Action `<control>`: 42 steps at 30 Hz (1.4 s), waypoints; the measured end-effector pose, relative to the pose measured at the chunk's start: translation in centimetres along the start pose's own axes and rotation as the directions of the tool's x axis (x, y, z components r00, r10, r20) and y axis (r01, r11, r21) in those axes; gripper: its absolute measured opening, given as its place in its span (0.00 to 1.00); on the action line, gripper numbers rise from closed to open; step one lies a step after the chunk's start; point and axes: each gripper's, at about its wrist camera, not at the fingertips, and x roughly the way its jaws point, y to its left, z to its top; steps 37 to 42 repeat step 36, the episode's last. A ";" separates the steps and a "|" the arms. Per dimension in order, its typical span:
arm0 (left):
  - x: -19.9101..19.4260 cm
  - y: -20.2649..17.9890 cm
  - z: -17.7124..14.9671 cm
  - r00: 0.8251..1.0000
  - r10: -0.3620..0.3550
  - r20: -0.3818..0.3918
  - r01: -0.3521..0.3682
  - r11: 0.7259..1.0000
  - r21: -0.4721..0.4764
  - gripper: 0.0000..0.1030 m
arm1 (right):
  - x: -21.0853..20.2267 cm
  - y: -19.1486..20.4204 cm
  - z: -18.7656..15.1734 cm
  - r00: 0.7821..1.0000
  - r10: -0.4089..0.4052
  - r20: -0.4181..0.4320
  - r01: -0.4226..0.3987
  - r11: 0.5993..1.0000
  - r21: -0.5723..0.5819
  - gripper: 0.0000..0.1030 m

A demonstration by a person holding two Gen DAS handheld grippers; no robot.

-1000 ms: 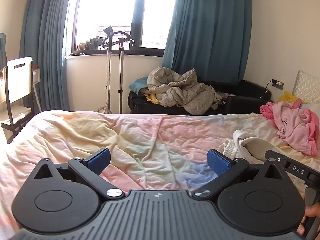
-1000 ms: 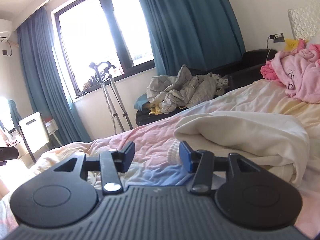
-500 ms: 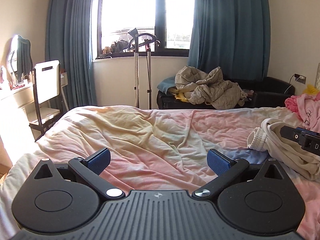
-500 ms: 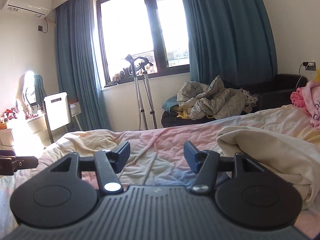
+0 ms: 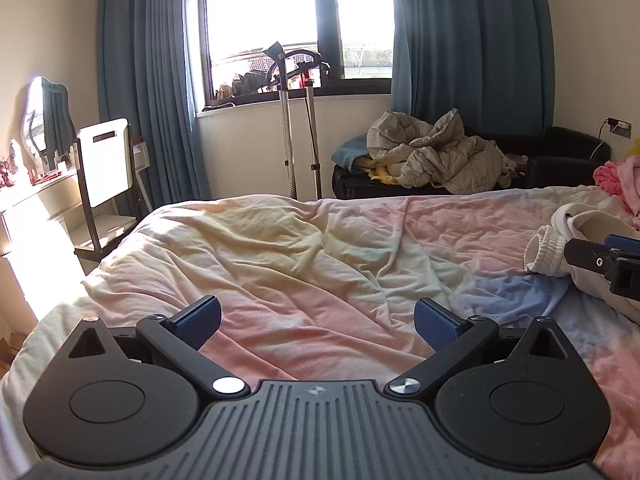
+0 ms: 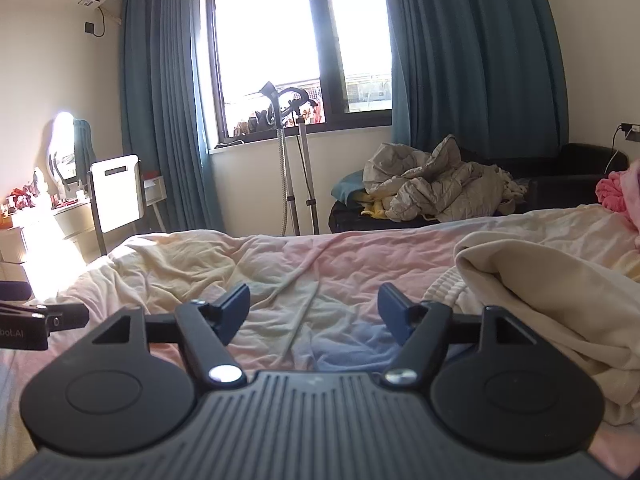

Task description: Fold clothes

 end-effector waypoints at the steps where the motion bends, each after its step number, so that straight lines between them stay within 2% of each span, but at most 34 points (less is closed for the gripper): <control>1: 0.0 0.0 -0.1 1.000 0.005 0.002 -0.005 1.000 0.002 1.00 | 0.0 0.1 -0.1 1.000 -0.004 0.001 0.004 1.000 -0.004 0.73; 3: -0.2 0.1 -0.2 1.000 0.015 0.010 -0.015 1.000 -0.003 1.00 | 0.2 0.1 -0.2 1.000 -0.002 -0.003 0.002 1.000 -0.009 0.74; 6: -0.7 0.2 -0.2 0.998 0.029 0.046 -0.029 1.000 -0.009 1.00 | 0.1 0.2 -0.2 1.000 -0.004 0.007 0.004 1.000 -0.014 0.87; 9: -1.0 0.1 -0.2 0.996 0.048 0.069 -0.048 0.999 0.003 1.00 | 0.0 0.1 -0.2 1.000 -0.009 0.016 0.010 1.000 -0.009 0.88; 11: -1.0 0.0 -0.2 0.996 0.056 0.071 -0.057 0.998 0.010 1.00 | 0.0 0.0 -0.3 1.000 -0.012 0.024 0.012 1.000 0.004 1.00; 16: -1.0 0.2 -0.2 0.996 0.064 0.069 -0.062 0.998 -0.025 1.00 | -0.1 0.0 -0.3 0.999 -0.020 0.033 0.020 1.000 -0.002 1.00; 42: -1.2 -0.1 -0.5 0.993 0.068 0.099 -0.067 0.998 -0.008 1.00 | 0.0 0.0 -0.4 0.999 -0.019 0.043 0.019 1.000 0.003 1.00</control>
